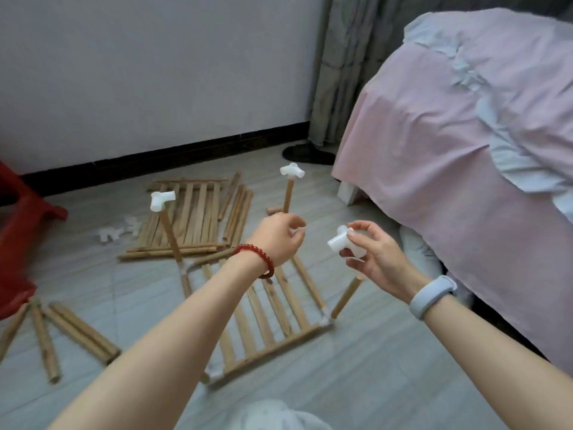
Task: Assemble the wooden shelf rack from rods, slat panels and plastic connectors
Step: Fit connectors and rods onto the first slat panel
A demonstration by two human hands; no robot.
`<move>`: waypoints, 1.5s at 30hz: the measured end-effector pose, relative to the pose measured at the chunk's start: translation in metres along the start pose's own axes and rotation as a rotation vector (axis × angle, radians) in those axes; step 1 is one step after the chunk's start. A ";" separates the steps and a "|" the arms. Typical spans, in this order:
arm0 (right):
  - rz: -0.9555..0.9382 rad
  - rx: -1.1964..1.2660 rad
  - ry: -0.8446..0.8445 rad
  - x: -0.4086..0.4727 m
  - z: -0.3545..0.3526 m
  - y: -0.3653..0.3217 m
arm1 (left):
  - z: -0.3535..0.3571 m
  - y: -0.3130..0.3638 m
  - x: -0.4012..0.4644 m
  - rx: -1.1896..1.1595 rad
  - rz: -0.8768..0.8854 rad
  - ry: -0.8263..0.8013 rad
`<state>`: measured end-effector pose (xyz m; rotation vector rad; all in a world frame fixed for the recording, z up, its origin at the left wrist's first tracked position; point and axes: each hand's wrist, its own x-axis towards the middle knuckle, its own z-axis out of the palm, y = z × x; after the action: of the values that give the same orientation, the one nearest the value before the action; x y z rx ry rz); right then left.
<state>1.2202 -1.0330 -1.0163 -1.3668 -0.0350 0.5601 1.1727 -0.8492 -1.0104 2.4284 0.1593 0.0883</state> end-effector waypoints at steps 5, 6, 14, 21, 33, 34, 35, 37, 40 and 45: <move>-0.070 -0.414 0.159 0.004 -0.060 0.026 | 0.067 0.031 0.014 0.011 -0.034 -0.220; -0.077 -0.473 0.158 0.007 -0.068 0.030 | 0.077 0.034 0.017 0.007 -0.059 -0.247; -0.176 -0.883 -0.017 0.017 -0.092 0.046 | 0.137 0.031 0.011 -0.103 -0.199 -0.235; -0.252 -0.919 0.055 0.021 -0.096 0.063 | 0.147 0.032 0.015 -0.206 -0.192 -0.271; -0.447 -0.914 0.086 0.021 -0.091 0.067 | 0.139 0.020 0.019 -0.547 -0.345 -0.226; -0.484 -0.949 0.081 0.020 -0.091 0.068 | 0.138 0.020 0.019 -0.586 -0.359 -0.221; -0.527 -0.980 0.080 0.019 -0.092 0.069 | 0.137 0.020 0.019 -0.623 -0.366 -0.217; -0.602 -1.021 0.096 0.017 -0.094 0.071 | 0.136 0.022 0.021 -0.674 -0.365 -0.213; -0.614 -1.036 0.120 0.016 -0.096 0.073 | 0.136 0.022 0.021 -0.647 -0.362 -0.216; -0.451 -0.963 0.106 0.011 -0.086 0.067 | 0.139 0.013 0.017 -0.523 -0.395 -0.282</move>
<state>1.2348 -1.1012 -1.1011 -2.2325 -0.5732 0.0553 1.2054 -0.9465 -1.1068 1.8267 0.4258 -0.3475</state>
